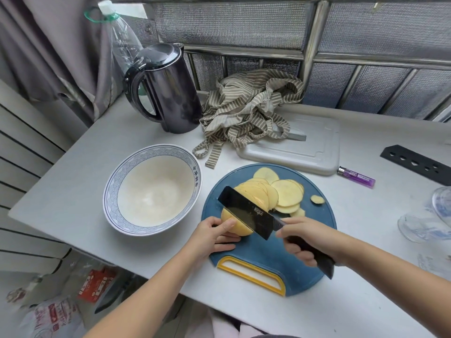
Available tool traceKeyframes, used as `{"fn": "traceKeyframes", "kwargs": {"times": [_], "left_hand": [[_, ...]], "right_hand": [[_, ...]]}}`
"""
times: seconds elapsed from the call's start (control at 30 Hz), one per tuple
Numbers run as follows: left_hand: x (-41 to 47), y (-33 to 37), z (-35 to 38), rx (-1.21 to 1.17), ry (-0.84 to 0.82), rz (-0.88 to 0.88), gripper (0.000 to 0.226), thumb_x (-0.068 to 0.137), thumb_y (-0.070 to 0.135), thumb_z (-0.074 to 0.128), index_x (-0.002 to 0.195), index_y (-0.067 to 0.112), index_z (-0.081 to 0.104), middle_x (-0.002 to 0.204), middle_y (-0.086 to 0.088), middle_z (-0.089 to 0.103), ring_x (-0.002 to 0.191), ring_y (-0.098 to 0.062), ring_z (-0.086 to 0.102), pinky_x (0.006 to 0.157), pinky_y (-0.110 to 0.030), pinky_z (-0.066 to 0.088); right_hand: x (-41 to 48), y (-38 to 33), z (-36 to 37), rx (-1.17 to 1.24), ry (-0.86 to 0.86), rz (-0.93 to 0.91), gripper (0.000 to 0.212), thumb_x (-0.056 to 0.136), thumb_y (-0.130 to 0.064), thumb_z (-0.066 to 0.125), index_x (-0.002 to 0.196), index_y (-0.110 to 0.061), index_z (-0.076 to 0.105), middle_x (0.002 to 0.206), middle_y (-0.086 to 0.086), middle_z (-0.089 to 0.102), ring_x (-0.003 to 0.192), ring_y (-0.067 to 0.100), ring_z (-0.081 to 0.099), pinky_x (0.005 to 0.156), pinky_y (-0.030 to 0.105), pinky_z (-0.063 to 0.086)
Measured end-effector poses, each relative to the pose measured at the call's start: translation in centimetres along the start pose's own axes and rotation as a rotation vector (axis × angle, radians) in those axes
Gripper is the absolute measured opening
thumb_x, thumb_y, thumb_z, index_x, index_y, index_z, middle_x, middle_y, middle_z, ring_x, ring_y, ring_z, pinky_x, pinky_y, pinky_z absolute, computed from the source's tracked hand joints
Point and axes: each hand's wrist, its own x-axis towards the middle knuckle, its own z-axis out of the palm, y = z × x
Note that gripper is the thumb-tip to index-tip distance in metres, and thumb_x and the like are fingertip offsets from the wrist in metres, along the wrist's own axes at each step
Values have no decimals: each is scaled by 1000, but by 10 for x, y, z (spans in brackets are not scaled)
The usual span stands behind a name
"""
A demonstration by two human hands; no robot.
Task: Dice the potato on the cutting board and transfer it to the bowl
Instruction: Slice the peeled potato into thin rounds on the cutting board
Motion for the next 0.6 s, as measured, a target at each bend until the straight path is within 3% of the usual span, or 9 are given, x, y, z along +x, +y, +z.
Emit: {"fn": "traceKeyframes", "kwargs": {"times": [0.07,0.17,0.27,0.37,0.5,0.6], "left_hand": [[0,0,0,-10,3,6,53,78,38,68,112,1,51,101,-18,72,94,-29,71,87,-45,56],[0,-1,2,-30,24,10,63,72,41,71,115,-1,51,98,-19,72,92,-29,71,83,-42,58],[1,-3,5,-65,55,15,62,66,41,73,107,0,52,94,-21,72,89,-30,72,75,-38,60],[2,-4,7,-87,74,24,59,61,43,73,99,3,53,89,-20,72,85,-30,72,70,-35,59],[3,-4,8,-86,73,31,64,58,45,74,101,2,54,91,-21,72,84,-29,72,69,-34,59],[3,-5,8,-83,82,38,65,59,45,74,103,1,54,90,-20,73,85,-29,72,68,-34,59]], "right_hand": [[-7,-2,1,-66,57,-64,19,100,-24,48,82,-16,50,60,3,41,42,14,30,37,20,28],[-18,-2,4,-514,260,-275,32,100,-41,38,82,-19,54,55,-7,45,43,7,36,44,21,33],[-27,2,12,-835,323,-370,27,100,-43,30,106,-33,55,58,-24,52,59,-2,48,58,19,36],[-31,8,21,-897,337,-373,38,100,-46,26,128,-33,49,56,-14,46,64,-5,50,60,17,37],[-31,16,27,-870,333,-397,42,100,-47,26,136,-36,45,57,-11,42,68,-11,50,60,15,36],[-32,17,30,-839,336,-392,42,100,-46,26,136,-36,46,56,-8,43,66,-5,50,60,17,36]]}}
